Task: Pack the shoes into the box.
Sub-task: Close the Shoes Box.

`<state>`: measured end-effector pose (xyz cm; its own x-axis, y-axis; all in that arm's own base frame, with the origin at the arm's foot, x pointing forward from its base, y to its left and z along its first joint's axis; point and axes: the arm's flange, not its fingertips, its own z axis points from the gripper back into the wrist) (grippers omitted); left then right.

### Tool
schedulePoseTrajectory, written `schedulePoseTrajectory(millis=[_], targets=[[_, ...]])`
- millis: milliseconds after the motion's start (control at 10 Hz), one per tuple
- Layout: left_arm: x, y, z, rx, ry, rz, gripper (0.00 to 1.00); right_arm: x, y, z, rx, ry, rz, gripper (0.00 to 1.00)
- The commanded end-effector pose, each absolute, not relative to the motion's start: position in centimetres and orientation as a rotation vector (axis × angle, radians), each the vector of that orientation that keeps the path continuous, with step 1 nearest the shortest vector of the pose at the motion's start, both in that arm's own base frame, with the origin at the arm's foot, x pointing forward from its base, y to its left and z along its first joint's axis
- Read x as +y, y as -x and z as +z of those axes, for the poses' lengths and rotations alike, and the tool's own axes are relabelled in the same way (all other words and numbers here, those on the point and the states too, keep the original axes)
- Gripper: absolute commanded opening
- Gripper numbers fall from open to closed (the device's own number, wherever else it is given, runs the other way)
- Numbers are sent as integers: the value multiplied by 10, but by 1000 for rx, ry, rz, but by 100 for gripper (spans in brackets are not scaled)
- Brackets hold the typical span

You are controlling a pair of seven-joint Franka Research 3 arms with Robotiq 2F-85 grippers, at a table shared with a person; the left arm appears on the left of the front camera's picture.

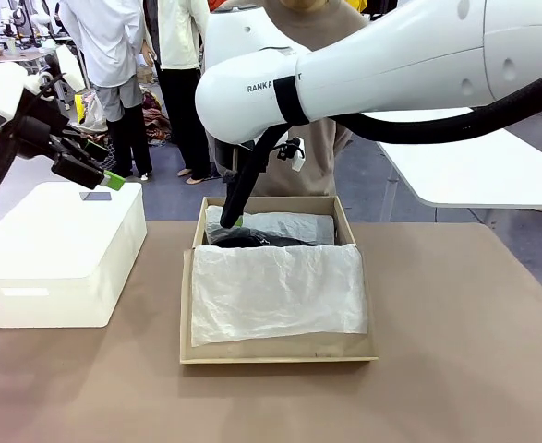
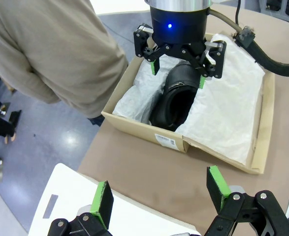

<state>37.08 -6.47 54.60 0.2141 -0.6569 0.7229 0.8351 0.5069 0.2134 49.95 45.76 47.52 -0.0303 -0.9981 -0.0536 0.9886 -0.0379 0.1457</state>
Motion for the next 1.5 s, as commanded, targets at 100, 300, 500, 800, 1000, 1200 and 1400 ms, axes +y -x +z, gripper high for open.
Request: schedulePoseTrajectory(millis=[100,300,500,800,1000,1200,1400], targets=[[-63,-372,545,-871,253,-1063,100,453,-491,485,-49,-141,-1534,100],[-63,-372,545,-871,253,-1063,100,431,-475,506,-56,-88,-1328,100],[-63,-372,545,-871,253,-1063,100,397,-467,525,-86,-77,-1157,100],[-63,-372,545,-871,253,-1063,100,338,-467,545,-64,-35,-819,100],[-63,-372,545,-871,253,-1063,100,313,-471,547,-71,53,-589,100],[-63,-372,545,-871,253,-1063,100,296,-473,546,-85,139,-422,100],[-63,-372,545,-871,253,-1063,100,291,-472,541,-102,187,-367,100]])
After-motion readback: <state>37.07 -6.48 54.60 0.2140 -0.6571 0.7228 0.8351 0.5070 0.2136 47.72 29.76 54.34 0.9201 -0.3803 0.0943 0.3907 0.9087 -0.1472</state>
